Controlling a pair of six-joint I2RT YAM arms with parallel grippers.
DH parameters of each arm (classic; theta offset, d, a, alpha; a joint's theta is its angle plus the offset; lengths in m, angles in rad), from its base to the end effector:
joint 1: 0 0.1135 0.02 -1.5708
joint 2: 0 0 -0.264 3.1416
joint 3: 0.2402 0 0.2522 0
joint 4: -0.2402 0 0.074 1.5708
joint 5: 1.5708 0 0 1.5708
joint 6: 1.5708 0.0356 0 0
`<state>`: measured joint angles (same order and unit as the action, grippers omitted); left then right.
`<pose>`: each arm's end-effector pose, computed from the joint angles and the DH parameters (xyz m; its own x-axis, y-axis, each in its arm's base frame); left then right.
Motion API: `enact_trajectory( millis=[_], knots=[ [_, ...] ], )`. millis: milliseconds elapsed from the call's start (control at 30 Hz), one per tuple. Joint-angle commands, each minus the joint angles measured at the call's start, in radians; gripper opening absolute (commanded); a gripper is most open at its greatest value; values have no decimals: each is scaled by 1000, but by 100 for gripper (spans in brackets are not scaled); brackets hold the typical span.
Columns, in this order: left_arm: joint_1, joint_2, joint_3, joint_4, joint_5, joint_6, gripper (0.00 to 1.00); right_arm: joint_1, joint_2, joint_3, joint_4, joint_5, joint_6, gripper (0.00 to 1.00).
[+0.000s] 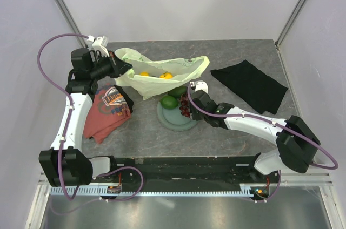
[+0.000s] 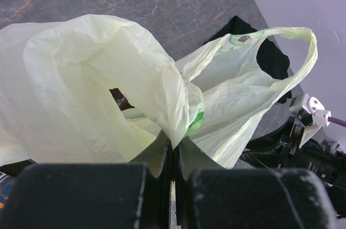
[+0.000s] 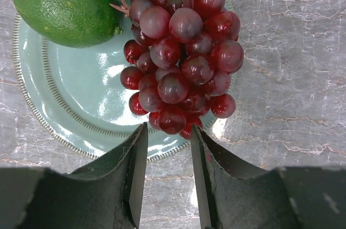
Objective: Place the fruits into the plastic bag
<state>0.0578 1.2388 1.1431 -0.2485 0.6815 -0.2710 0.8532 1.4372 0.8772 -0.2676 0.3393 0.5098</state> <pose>0.2800 -0.0063 0.3651 -0.4711 -0.2355 -0.8501 0.4370 0.7748 -0.4568 0.2043 0.2160 0.2167 -0.6970 -0.0988 -0.7102 -0.2545 0.9600 0.1163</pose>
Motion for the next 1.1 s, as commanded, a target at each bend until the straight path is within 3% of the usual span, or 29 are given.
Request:
enact_trajectory(
  millis=[0, 500, 633, 800, 1067],
  knots=[
    [7, -10, 4, 9, -13, 19, 1, -8, 8, 3, 14, 33, 1, 44],
    [5, -13, 4, 9, -16, 21, 1, -9, 31, 16, 28, 33, -25, 39],
    [7, -13, 4, 11, -16, 21, 2, -11, 37, 23, 31, 35, -43, 24],
    [7, -10, 4, 9, -16, 23, 1, -11, 55, 46, 24, 27, -63, 19],
    [7, -12, 4, 8, -16, 21, 2, -11, 32, 48, 8, 38, -59, 0]
  ],
)
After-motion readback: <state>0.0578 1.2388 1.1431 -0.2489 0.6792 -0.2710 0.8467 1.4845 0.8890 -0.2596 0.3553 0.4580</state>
